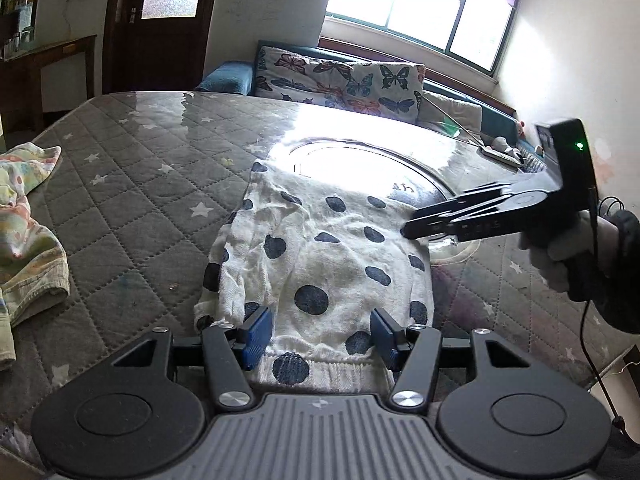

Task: Fold clothes
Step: 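Grasp the trouser waistband end with the left tool and lift it, then fold the held waistband end over the trousers with the left tool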

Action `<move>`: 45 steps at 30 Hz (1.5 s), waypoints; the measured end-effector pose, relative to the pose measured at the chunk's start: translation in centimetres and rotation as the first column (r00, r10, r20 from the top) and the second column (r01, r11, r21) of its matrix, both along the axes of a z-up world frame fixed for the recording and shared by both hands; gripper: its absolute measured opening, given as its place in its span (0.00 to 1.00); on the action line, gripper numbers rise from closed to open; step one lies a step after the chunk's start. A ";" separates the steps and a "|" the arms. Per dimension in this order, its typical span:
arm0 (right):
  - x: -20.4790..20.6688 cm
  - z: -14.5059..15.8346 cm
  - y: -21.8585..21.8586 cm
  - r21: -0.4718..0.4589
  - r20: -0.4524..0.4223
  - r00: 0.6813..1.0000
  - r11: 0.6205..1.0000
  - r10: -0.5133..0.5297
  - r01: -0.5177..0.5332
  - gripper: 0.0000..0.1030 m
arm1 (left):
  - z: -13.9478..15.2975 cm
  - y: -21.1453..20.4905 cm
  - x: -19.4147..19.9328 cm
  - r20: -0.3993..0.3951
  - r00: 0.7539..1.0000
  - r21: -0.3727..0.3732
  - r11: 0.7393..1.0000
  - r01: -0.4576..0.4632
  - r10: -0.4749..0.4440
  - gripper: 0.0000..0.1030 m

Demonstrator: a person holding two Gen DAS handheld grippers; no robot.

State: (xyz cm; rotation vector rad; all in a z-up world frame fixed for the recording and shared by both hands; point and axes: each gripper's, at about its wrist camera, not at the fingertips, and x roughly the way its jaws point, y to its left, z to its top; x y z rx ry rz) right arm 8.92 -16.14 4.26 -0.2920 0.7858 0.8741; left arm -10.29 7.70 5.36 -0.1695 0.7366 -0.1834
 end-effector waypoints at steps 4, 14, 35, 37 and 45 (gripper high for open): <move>0.6 0.4 -2.6 0.006 0.015 0.996 0.996 -0.084 0.084 0.32 | 0.2 -0.2 0.0 -0.002 1.000 0.007 1.000 -0.005 0.005 0.58; 1.9 1.6 -1.3 0.083 0.023 0.998 0.995 -0.058 0.056 0.40 | 1.6 -0.5 -1.2 0.010 0.999 0.012 0.999 -0.043 0.043 0.66; 5.3 -1.5 2.4 0.087 -0.123 0.992 0.996 0.008 0.003 0.23 | 0.6 3.0 -5.1 -0.112 0.988 -0.123 0.986 -0.115 0.102 0.77; 4.8 -1.2 2.3 0.079 -0.105 0.994 0.997 -0.002 0.010 0.13 | 0.0 2.8 -4.5 -0.124 0.989 -0.140 0.985 -0.103 0.086 0.77; 3.1 0.0 1.1 0.035 -0.004 0.998 0.998 -0.055 0.055 0.08 | -0.8 2.4 -1.9 -0.108 0.993 -0.137 0.989 -0.062 0.047 0.77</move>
